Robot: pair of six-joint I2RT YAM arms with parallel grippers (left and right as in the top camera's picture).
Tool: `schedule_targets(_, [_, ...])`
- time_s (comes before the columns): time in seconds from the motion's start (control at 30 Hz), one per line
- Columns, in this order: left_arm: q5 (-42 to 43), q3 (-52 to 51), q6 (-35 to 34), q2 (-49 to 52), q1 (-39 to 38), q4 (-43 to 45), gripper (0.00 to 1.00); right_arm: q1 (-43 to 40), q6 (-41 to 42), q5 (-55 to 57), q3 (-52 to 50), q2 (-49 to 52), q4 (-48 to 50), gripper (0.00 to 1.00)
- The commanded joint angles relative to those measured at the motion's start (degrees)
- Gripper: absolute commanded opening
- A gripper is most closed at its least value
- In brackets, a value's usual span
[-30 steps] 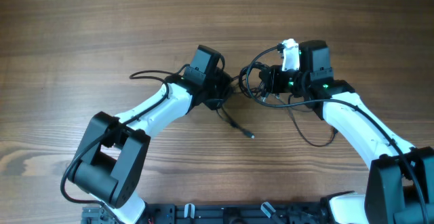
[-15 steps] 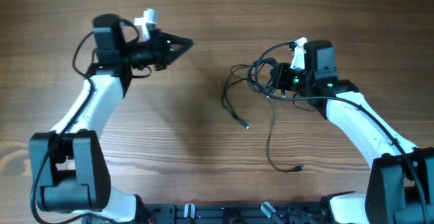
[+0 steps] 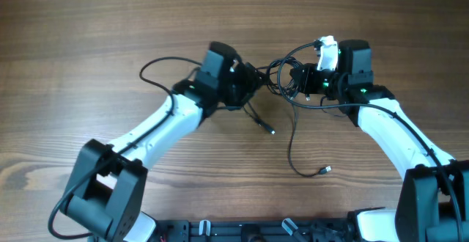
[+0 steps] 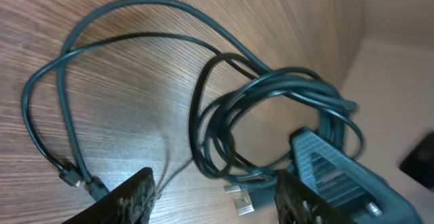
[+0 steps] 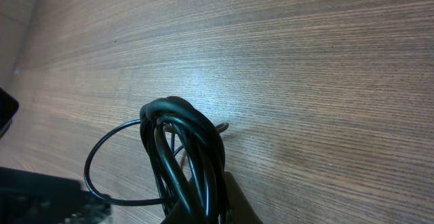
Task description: Untangle cables
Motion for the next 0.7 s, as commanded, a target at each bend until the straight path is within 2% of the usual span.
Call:
schedule_targets(0.0, [-12.2, 0.2, -9.5, 0.8, -2.7, 0.6, 0.54, 0.2, -1.2, -2.3, 0.2, 0.1, 0.1, 0.04])
schedule_targets(0.03, [-11.9, 0.2, -10.6, 2.4, -2.7, 1.7, 0.52, 0.2, -1.2, -3.1, 0.2, 0.1, 0.1, 0.04])
schedule_targets(0.07, [-11.3, 0.2, -10.6, 4.0, -2.8, 4.7, 0.45, 0.2, -1.1, -3.1, 0.2, 0.1, 0.0, 0.04])
schedule_targets(0.1, [-11.0, 0.2, -10.6, 4.8, -2.9, 6.8, 0.33, 0.2, -1.1, -3.1, 0.2, 0.1, -0.1, 0.04])
schedule_targets(0.13, [-10.6, 0.2, -10.6, 5.1, -2.9, 8.5, 0.29, 0.2, -1.1, -3.1, 0.2, 0.1, -0.2, 0.04])
schedule_targets(0.4, [-10.1, 0.2, -10.6, 5.2, -5.0, 8.6, 0.31, 0.2, -1.1, -3.1, 0.2, 0.1, -0.1, 0.04])
schedule_targets(0.47, [-10.0, 0.2, -10.6, 5.2, -5.1, 8.6, 0.27, 0.2, -1.1, -3.1, 0.2, 0.1, -0.2, 0.04])
schedule_targets(0.6, [-8.8, 0.2, -10.6, 5.2, -5.1, 8.6, 0.07, 0.2, -1.1, -3.1, 0.2, 0.1, -0.1, 0.04])
schedule_targets(0.67, [-7.9, 0.2, -10.6, 5.2, -5.1, 9.6, 0.04, 0.2, -1.1, -3.1, 0.2, 0.1, -0.2, 0.04])
